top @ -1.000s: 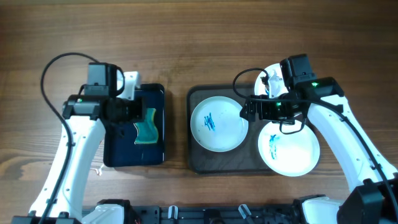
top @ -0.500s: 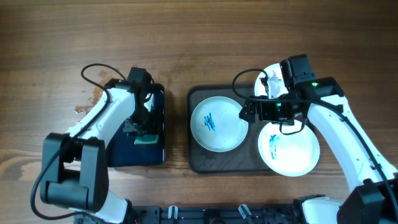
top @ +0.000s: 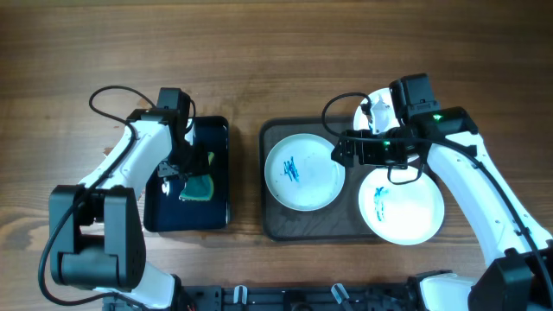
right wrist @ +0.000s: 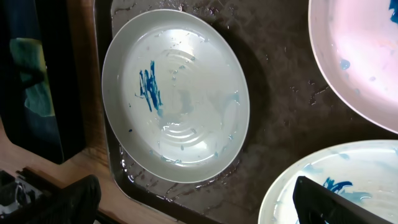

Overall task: Clean dirty plates on tray and stack at the side
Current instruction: 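Grasp the green sponge with the left gripper and lift it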

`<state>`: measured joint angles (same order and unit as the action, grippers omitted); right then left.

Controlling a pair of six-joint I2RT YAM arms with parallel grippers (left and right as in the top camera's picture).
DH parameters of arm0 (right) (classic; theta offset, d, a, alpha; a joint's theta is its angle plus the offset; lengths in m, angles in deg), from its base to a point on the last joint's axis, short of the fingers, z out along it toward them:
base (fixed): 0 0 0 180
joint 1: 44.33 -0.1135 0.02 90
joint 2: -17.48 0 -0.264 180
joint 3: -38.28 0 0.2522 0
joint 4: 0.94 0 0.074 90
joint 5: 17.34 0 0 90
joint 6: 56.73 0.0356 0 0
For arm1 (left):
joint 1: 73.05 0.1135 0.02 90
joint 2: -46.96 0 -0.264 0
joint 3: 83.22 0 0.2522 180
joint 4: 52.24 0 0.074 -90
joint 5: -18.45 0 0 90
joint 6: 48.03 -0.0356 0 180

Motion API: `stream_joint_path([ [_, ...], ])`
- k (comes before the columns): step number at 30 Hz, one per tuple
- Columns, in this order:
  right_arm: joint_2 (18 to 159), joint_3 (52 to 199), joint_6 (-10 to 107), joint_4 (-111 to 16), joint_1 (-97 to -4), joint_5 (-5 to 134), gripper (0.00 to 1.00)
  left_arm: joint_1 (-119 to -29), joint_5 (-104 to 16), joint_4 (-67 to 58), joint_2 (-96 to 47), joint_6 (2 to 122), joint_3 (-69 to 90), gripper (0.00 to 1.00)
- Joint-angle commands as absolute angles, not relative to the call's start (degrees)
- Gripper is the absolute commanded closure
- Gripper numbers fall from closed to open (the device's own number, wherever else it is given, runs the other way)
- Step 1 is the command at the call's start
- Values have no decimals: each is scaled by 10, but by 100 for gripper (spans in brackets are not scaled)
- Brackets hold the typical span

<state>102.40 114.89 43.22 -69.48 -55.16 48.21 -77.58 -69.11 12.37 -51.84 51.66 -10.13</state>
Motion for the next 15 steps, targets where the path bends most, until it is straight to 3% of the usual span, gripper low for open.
stream_joint_path([
  [1, 1030, 1159, 423, -694, -553, 468, 0, -774, -683, 111, -525, 516, -98, 4],
  [2, 1030, 1159, 423, -694, -553, 468, 0, -774, -673, 108, -525, 516, -98, 0],
  [3, 1030, 1159, 423, -694, -553, 468, 0, -774, -663, 105, -527, 516, -98, 7],
  [4, 1030, 1159, 423, -694, -553, 468, 0, -774, -658, 103, -533, 514, -98, 42],
  [5, 1030, 1159, 423, -695, -553, 468, 0, -774, -658, 103, -537, 514, -98, 55],
  [7, 1030, 1159, 423, -697, -553, 468, 0, -774, -658, 103, -544, 514, -98, 62],
  [9, 1030, 1159, 423, -699, -553, 468, 0, -774, -658, 101, -551, 514, -98, 91],
  [10, 1030, 1159, 423, -699, -553, 468, 0, -774, -658, 101, -551, 514, -99, 96],
  [15, 1030, 1159, 423, -707, -553, 468, 0, -774, -658, 103, -548, 514, -97, 96],
])
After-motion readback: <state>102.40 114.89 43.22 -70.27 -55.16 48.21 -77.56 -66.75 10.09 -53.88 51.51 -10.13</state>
